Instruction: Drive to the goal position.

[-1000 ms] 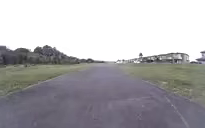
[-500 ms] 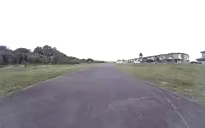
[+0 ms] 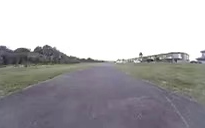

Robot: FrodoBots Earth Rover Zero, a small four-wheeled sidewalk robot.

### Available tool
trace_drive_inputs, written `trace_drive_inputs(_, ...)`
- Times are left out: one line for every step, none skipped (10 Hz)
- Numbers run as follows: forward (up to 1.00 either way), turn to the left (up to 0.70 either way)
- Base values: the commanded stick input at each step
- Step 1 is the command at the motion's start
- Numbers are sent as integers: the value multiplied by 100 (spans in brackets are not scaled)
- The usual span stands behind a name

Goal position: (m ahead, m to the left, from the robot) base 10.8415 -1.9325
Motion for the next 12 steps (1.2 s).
trace_drive_inputs(70, 0)
trace_drive_inputs(70, 0)
trace_drive_inputs(70, 0)
trace_drive_inputs(70, 0)
trace_drive_inputs(70, 0)
trace_drive_inputs(70, 0)
trace_drive_inputs(70, 0)
trace_drive_inputs(70, 0)
trace_drive_inputs(70, 0)
trace_drive_inputs(70, 0)
trace_drive_inputs(70, 0)
trace_drive_inputs(70, 0)
